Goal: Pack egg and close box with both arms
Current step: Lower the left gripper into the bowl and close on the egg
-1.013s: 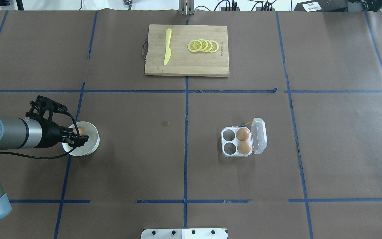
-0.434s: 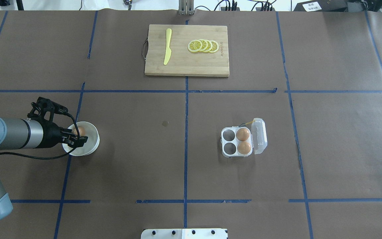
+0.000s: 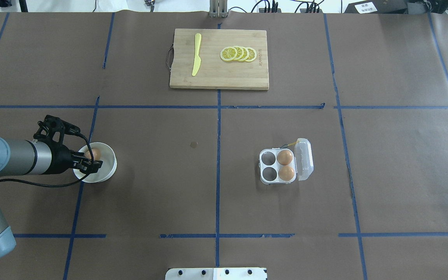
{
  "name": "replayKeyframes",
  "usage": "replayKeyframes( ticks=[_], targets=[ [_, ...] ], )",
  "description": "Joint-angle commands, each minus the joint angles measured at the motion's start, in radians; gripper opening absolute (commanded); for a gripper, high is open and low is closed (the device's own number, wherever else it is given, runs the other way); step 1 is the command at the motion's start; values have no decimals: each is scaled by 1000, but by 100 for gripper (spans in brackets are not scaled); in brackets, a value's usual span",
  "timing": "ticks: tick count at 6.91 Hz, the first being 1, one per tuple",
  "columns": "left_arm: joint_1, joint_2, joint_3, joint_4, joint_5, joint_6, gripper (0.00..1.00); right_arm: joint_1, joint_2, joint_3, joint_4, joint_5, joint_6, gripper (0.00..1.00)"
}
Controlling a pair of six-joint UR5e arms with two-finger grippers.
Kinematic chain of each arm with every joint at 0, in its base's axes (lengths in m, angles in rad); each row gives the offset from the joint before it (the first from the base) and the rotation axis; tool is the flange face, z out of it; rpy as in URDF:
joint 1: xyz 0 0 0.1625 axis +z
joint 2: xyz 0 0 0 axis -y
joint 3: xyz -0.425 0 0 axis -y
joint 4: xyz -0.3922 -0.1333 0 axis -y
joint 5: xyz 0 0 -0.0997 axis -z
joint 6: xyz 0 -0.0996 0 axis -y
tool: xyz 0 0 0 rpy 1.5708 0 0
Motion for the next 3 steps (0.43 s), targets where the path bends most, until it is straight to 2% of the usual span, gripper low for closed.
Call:
replayKeyframes(
  ticks=[1, 3],
  targets=[
    [0, -10, 5, 0, 1, -2, 70, 0, 0, 0, 0, 0, 0, 100],
    [0, -72, 62, 2, 3, -10, 68, 0, 0, 0, 0, 0, -3, 100]
  ],
)
